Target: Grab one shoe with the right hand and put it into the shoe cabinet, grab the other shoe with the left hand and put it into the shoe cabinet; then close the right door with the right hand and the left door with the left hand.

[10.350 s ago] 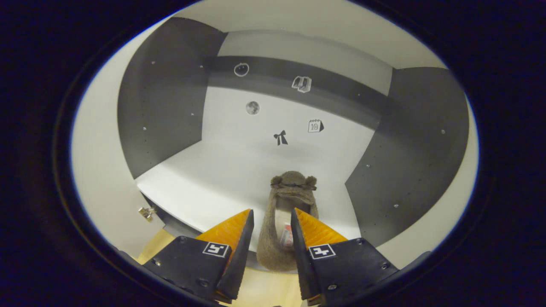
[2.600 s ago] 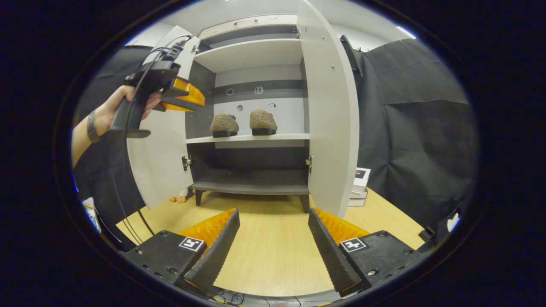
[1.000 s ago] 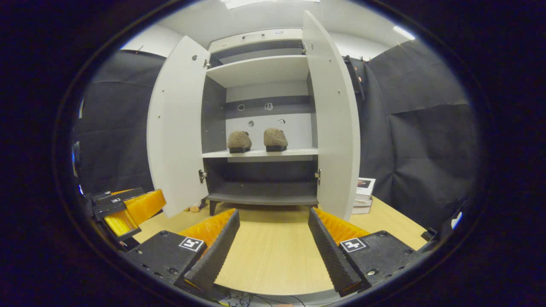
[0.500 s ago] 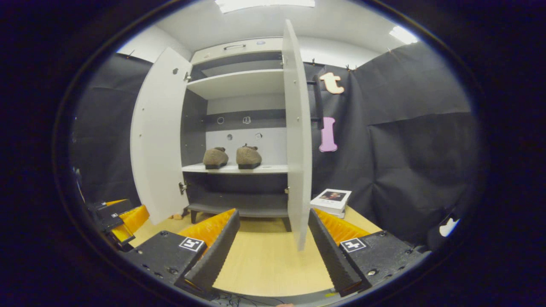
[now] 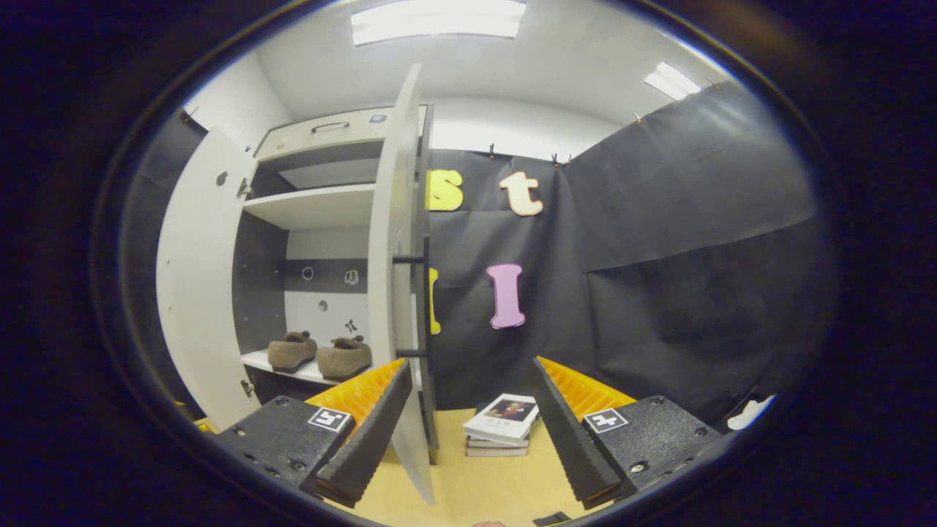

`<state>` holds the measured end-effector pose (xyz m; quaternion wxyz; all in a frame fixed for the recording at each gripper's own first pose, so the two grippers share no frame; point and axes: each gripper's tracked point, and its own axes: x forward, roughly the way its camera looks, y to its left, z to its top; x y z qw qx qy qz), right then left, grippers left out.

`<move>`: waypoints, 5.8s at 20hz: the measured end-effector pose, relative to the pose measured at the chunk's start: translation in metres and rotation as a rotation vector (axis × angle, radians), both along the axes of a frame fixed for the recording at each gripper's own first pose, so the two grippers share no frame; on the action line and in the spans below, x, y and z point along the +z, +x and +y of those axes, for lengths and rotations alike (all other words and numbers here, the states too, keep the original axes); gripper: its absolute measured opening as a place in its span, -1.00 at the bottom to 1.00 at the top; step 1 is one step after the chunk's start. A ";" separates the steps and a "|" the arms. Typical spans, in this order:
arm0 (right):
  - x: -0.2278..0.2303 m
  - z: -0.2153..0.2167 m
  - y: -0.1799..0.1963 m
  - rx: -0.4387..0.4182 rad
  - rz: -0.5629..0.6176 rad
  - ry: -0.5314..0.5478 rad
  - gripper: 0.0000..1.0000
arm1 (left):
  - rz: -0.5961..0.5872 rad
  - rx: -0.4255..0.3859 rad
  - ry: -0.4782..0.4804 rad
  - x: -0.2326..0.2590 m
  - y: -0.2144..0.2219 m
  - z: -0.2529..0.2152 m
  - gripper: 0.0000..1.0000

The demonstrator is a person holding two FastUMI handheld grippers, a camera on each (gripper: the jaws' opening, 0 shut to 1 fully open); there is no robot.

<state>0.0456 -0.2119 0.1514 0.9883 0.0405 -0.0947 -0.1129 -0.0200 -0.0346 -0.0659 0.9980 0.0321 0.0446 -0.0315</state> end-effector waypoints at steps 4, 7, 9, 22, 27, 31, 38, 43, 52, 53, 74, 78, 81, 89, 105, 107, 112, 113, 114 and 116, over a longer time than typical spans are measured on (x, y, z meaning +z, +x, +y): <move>0.025 -0.033 0.028 -0.060 0.016 -0.049 1.00 | 0.019 0.007 0.012 -0.004 0.002 0.003 0.81; 0.034 -0.036 0.052 -0.046 0.049 -0.056 1.00 | 0.029 0.010 0.011 -0.006 0.003 0.004 0.81; 0.033 -0.034 0.065 -0.036 0.057 -0.060 1.00 | 0.032 0.011 0.013 -0.008 0.004 0.004 0.80; 0.034 0.041 0.070 0.132 0.080 -0.110 0.91 | 0.025 0.025 0.018 -0.006 0.003 0.016 0.80; 0.036 0.082 0.079 0.189 0.081 -0.125 0.91 | 0.014 0.043 0.023 0.000 0.004 0.027 0.80; 0.038 0.118 0.097 0.245 0.066 -0.139 0.91 | 0.017 0.068 0.033 -0.002 0.001 0.039 0.80; 0.043 0.176 0.149 0.296 0.053 -0.168 0.92 | 0.018 0.129 0.029 0.002 -0.003 0.064 0.80; 0.047 0.171 0.145 0.285 0.044 -0.143 0.92 | 0.025 0.155 0.011 0.003 -0.005 0.077 0.80; -0.020 0.164 0.045 0.264 0.026 -0.023 0.94 | 0.028 0.199 -0.014 0.013 0.001 0.098 0.80; -0.034 0.163 0.036 0.251 0.024 -0.002 0.94 | 0.025 0.204 -0.020 0.016 0.002 0.101 0.80; -0.217 0.242 -0.049 0.273 0.232 -0.086 0.94 | -0.147 0.375 0.073 0.138 0.065 0.243 0.80; -0.216 0.239 -0.049 0.260 0.238 -0.091 0.94 | -0.111 0.299 0.042 0.169 0.109 0.253 0.80; -0.213 0.234 -0.048 0.244 0.235 -0.092 0.94 | -0.092 0.301 0.020 0.174 0.130 0.264 0.81; -0.208 0.215 -0.039 0.191 0.218 -0.076 0.93 | -0.072 0.259 -0.033 0.173 0.140 0.251 0.81; -0.213 0.198 -0.024 0.184 0.227 -0.069 0.95 | -0.054 0.105 -0.101 0.168 0.143 0.160 0.80; -0.214 0.187 -0.024 0.161 0.232 -0.065 0.95 | -0.058 0.081 -0.110 0.165 0.153 0.143 0.80; -0.214 0.165 -0.027 0.103 0.231 -0.047 0.94 | -0.044 -0.012 -0.124 0.160 0.182 0.091 0.81; -0.214 0.161 -0.028 0.095 0.232 -0.044 0.95 | -0.052 -0.017 -0.113 0.160 0.190 0.086 0.81; -0.214 0.157 -0.026 0.086 0.232 -0.042 0.95 | -0.049 -0.015 -0.102 0.158 0.198 0.084 0.81; -0.216 0.153 -0.027 0.076 0.237 -0.037 0.95 | -0.025 -0.015 -0.107 0.149 0.206 0.081 0.81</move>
